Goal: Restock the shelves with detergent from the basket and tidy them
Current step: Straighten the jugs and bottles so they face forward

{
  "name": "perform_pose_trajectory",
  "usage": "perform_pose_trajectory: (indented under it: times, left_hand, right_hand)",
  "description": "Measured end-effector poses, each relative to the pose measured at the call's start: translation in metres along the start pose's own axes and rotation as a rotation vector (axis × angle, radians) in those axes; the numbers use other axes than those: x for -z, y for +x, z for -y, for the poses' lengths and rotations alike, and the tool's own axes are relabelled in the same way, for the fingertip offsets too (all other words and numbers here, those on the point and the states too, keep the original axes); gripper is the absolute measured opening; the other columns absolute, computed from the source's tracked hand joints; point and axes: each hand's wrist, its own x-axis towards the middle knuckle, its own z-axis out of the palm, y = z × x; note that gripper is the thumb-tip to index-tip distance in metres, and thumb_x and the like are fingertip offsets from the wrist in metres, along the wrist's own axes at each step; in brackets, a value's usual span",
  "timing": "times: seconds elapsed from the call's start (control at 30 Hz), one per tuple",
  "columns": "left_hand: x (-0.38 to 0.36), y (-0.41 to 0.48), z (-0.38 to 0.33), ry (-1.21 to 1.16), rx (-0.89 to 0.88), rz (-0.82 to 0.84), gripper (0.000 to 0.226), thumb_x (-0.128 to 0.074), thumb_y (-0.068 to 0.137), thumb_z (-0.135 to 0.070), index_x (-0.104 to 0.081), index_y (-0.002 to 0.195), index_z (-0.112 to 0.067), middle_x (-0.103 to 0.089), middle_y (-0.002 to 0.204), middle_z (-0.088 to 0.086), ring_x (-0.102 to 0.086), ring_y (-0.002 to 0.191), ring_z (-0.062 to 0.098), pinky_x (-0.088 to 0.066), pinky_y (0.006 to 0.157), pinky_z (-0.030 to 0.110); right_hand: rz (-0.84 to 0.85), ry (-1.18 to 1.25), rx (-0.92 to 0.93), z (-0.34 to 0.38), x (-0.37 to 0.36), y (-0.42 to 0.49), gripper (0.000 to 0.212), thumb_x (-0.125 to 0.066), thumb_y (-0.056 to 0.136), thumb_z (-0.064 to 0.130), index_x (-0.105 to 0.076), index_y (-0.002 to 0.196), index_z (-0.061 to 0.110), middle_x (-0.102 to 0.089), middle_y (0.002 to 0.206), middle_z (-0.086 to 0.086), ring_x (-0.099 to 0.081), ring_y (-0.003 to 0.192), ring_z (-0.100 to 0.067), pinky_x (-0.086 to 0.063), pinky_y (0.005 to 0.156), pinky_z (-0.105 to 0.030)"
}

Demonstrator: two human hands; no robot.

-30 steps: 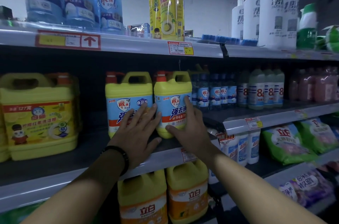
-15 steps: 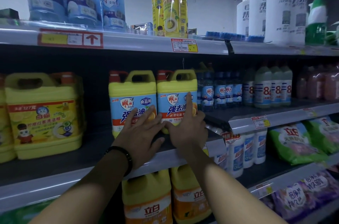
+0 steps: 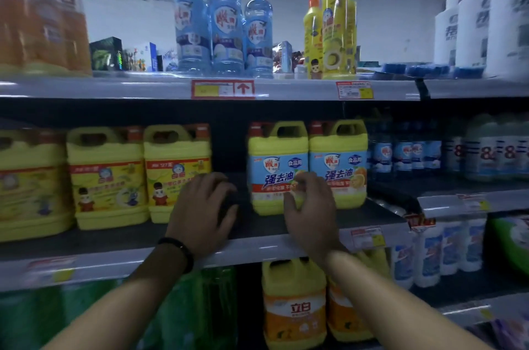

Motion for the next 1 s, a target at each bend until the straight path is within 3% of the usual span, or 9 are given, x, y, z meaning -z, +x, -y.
perform_pose_trajectory:
  times: [0.13,0.23,0.33,0.43,0.57,0.7,0.87,0.93,1.0]
  left_hand:
    - [0.033,-0.031,0.064,0.098,0.217,-0.033,0.045,-0.055,0.090,-0.042,-0.064,0.123,-0.012,-0.055,0.133,0.015,-0.053,0.118,0.040,-0.045,0.099,0.051]
    - [0.038,-0.039,0.079,0.108,0.281,0.008,0.048,-0.053,0.093,-0.044,-0.062,0.128,-0.012,-0.054,0.135,0.015,-0.051,0.122,0.038,-0.046,0.101,0.052]
    - [0.035,-0.044,0.080,0.088,0.308,0.025,0.051,-0.055,0.093,-0.045,-0.058,0.134,-0.015,-0.051,0.139,0.011,-0.048,0.127,0.034,-0.046,0.103,0.050]
    - [0.034,-0.044,0.084,0.058,0.335,0.010,0.052,-0.057,0.091,-0.045,-0.056,0.136,-0.017,-0.049,0.141,0.010,-0.048,0.128,0.032,-0.047,0.105,0.049]
    - [0.028,-0.046,0.086,0.001,0.391,0.007,0.056,-0.065,0.092,-0.042,-0.052,0.141,-0.020,-0.044,0.146,0.008,-0.050,0.129,0.029,-0.050,0.104,0.044]
    - [0.023,-0.049,0.090,-0.102,0.394,0.011,0.062,-0.067,0.093,-0.039,-0.045,0.149,-0.024,-0.035,0.155,0.005,-0.048,0.134,0.028,-0.050,0.106,0.042]
    - [0.020,-0.050,0.092,-0.150,0.400,0.005,0.064,-0.069,0.091,-0.036,-0.044,0.150,-0.027,-0.030,0.160,0.007,-0.041,0.141,0.030,-0.048,0.112,0.048]
    - [0.021,-0.050,0.093,-0.162,0.399,0.007,0.066,-0.069,0.089,-0.037,-0.044,0.149,-0.027,-0.032,0.161,0.009,-0.039,0.145,0.032,-0.046,0.114,0.051]
    - [0.021,-0.051,0.093,-0.194,0.422,0.030,0.070,-0.067,0.088,-0.042,-0.042,0.152,-0.027,-0.032,0.163,0.010,-0.038,0.147,0.033,-0.044,0.116,0.051]
  right_hand:
    - [0.181,0.137,0.044,0.056,-0.046,-0.014,0.036,-0.066,0.097,0.031,-0.060,0.131,0.018,-0.061,0.111,0.001,-0.059,0.103,-0.017,-0.052,0.087,-0.035]
    - [0.279,0.191,-0.071,0.092,-0.081,-0.016,0.042,-0.068,0.098,0.031,-0.056,0.136,0.019,-0.061,0.117,-0.002,-0.061,0.107,-0.019,-0.053,0.086,-0.035]
    - [0.295,0.079,-0.130,0.110,-0.109,-0.019,0.051,-0.065,0.099,0.040,-0.047,0.143,0.021,-0.057,0.132,-0.005,-0.059,0.119,-0.024,-0.050,0.087,-0.035]
    - [0.324,-0.092,-0.096,0.115,-0.126,-0.015,0.062,-0.061,0.098,0.045,-0.037,0.148,0.019,-0.053,0.138,-0.010,-0.057,0.125,-0.031,-0.054,0.095,-0.043]
    - [0.417,0.198,-0.272,0.119,-0.136,-0.001,0.077,-0.069,0.093,0.037,-0.029,0.156,0.020,-0.051,0.144,-0.008,-0.058,0.128,-0.030,-0.055,0.101,-0.048]
    - [0.531,0.289,-0.278,0.110,-0.146,-0.006,0.087,-0.075,0.075,0.039,-0.029,0.149,0.037,-0.060,0.138,0.005,-0.063,0.122,-0.021,-0.056,0.101,-0.052]
    - [0.626,0.512,-0.369,0.102,-0.147,0.003,0.090,-0.088,0.078,0.017,-0.035,0.150,0.028,-0.067,0.129,0.012,-0.066,0.114,-0.008,-0.056,0.099,-0.036]
    - [0.599,0.485,-0.362,0.101,-0.146,0.002,0.098,-0.090,0.073,0.020,-0.033,0.153,0.029,-0.066,0.132,0.009,-0.066,0.117,-0.010,-0.056,0.100,-0.037]
    - [0.564,0.395,-0.292,0.097,-0.147,0.000,0.102,-0.093,0.062,0.034,-0.038,0.148,0.041,-0.063,0.133,0.008,-0.065,0.119,-0.012,-0.058,0.102,-0.044]
